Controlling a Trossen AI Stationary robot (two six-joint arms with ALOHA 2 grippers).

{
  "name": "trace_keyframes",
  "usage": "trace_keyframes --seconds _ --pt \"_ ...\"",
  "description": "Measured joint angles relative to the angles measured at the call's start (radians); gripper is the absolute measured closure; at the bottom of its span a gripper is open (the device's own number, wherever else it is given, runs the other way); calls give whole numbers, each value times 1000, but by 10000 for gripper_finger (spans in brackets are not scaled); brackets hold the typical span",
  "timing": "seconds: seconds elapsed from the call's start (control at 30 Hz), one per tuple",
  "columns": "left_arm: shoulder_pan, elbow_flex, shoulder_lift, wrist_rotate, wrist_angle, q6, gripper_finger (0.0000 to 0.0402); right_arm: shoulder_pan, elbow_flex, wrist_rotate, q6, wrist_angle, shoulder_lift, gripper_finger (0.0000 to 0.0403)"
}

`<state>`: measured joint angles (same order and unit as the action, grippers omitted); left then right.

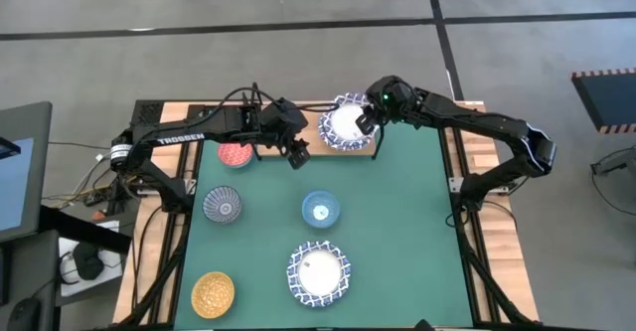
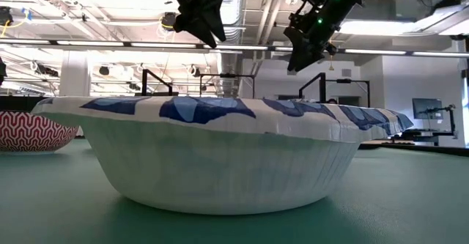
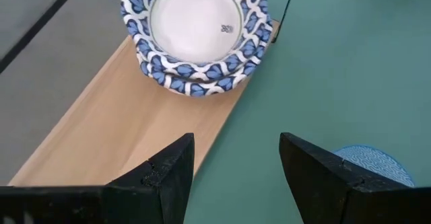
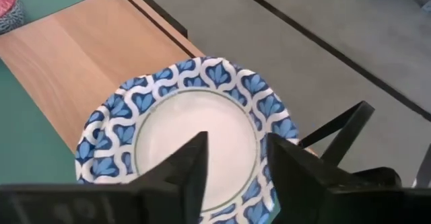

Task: Place and stack bowls onto a shelf
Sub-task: Stack the right white patterned bowl on top of the other white patterned bowl on the shelf

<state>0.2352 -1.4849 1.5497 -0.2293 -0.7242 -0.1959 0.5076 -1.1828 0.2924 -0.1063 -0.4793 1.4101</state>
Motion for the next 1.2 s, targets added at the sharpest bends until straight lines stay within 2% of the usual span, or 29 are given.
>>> trace_keyframes --seconds 0.17,0.27,0.37,0.53,0.73,0.8,0.93,1.1,1.2 --pt "0 0 0 -7 1 0 198 -1 -6 1 -1 4 0 187" --pt "0 0 0 -13 15 0 198 -1 -20 -11 -2 4 0 186" --pt "0 -1 8 -18 80 34 198 -1 -25 -68 -18 -7 0 195" --pt "22 -2 65 -18 305 179 198 -12 -75 -82 -153 -25 -16 221" --pt "124 -2 178 -18 591 186 198 -63 -198 -81 -362 -125 -116 243" --pt "161 -2 223 17 687 187 198 -92 -222 -81 -388 -144 -146 247" --pt "221 -6 324 159 878 144 198 -146 -233 -63 -424 -171 -211 248" --pt "263 -74 453 134 880 67 198 -216 -233 11 -477 -260 -252 249" --pt "285 -124 513 106 801 53 198 -263 -233 64 -517 -320 -261 249"
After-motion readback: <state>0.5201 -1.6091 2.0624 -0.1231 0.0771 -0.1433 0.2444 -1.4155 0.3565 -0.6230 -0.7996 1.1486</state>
